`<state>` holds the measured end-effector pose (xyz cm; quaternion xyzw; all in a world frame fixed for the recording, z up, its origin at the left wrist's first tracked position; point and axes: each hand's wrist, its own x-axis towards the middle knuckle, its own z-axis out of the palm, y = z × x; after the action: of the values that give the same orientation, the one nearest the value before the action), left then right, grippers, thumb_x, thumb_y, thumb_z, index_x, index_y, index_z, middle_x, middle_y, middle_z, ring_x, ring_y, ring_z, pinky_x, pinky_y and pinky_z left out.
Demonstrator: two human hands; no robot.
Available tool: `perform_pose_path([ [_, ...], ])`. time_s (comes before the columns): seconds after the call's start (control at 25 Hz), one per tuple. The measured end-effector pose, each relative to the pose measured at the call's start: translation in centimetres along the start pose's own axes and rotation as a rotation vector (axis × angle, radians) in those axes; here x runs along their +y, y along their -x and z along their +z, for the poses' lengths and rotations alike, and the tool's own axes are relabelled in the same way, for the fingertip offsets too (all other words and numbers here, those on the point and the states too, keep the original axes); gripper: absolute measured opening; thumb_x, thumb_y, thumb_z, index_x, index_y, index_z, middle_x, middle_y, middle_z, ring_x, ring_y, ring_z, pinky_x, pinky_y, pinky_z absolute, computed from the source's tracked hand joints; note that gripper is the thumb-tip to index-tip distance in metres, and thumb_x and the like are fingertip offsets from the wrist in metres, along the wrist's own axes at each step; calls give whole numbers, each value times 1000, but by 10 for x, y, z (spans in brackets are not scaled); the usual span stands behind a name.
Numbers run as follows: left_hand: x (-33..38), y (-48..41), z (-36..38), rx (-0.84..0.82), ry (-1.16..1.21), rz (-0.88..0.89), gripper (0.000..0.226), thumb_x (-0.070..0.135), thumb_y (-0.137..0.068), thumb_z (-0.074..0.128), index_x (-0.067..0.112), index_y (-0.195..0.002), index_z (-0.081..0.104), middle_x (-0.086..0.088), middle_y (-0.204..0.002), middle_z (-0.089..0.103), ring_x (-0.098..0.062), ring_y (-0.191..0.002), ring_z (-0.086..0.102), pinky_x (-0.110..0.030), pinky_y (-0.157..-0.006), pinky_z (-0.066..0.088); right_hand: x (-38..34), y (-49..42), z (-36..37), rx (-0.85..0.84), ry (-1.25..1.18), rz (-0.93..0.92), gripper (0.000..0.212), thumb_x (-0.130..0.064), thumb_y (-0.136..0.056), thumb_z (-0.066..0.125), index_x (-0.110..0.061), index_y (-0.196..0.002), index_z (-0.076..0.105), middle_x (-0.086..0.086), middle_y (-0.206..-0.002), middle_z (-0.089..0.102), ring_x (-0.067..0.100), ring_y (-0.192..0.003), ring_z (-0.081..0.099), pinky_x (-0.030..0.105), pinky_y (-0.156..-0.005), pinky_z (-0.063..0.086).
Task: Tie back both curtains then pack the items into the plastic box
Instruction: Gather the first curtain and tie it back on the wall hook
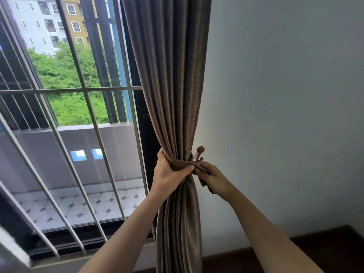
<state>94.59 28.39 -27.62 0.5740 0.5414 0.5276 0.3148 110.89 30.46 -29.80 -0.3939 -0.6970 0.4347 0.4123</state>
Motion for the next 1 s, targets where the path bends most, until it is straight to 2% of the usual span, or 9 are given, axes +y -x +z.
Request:
perform_pose_path([
  [0.08,0,-3,2,69,-37,9,73,27,-66,83,15,-123,38,11,-99,58,-1,-87,59,-5,-61,46,0,-8,-6,-46,45,-1,20,-11,-95,50,-27,-95,62,-15,-62,53,3,-56,46,18,-57,39],
  [0.16,0,-7,3,169,-85,19,59,26,-68,81,16,-112,44,14,-90,56,-5,-81,56,-6,-60,42,5,-13,-11,-40,-17,20,15,-13,-93,55,-26,-96,63,-10,-75,58,4,-68,53,17,-65,43],
  [0.24,-2,-10,4,236,-118,20,51,24,-70,79,13,-110,49,10,-87,58,-10,-80,55,-12,-64,40,12,-14,-13,68,-245,94,10,-12,-90,61,-20,-96,62,-2,-87,66,9,-82,63,19,-74,48],
  [0.36,-3,-10,12,297,-148,21,47,23,-72,77,11,-110,52,10,-84,56,-2,-71,52,-8,-61,37,29,-18,0,324,-641,210,7,-11,-88,61,-16,-91,58,1,-88,67,10,-83,66,22,-72,51],
  [0.44,-3,-9,18,370,-162,22,49,24,-73,77,10,-112,51,9,-84,56,-8,-71,52,-14,-64,39,37,-23,14,407,-913,155,8,-7,-93,52,-9,-95,60,5,-92,67,12,-88,66,20,-75,53],
  [0.52,-3,-8,27,439,-166,22,53,26,-72,78,9,-114,50,8,-84,55,-13,-76,53,-22,-68,41,37,-28,28,449,-1044,126,20,-4,-97,43,-1,-100,62,9,-95,69,13,-89,68,18,-73,54],
  [0.72,-12,-12,47,521,-186,59,74,31,-69,79,14,-130,40,-1,-108,61,-14,-94,57,-30,-80,48,29,-48,41,603,-1153,406,25,-9,-95,49,2,-117,56,17,-102,66,20,-82,69,27,-56,55],
  [0.88,-18,-24,59,576,-193,71,80,29,-69,80,14,-134,36,-6,-114,60,-24,-103,60,-29,-80,45,41,-66,33,820,-964,534,30,-14,-90,61,-20,-112,43,7,-92,61,16,-84,59,28,-58,46],
  [1.0,-22,-32,67,598,-189,46,82,30,-65,82,14,-132,38,-7,-115,58,-25,-106,58,-41,-90,50,48,-71,32,871,-874,489,25,-14,-88,64,-19,-108,49,5,-87,66,17,-86,62,31,-69,51],
])
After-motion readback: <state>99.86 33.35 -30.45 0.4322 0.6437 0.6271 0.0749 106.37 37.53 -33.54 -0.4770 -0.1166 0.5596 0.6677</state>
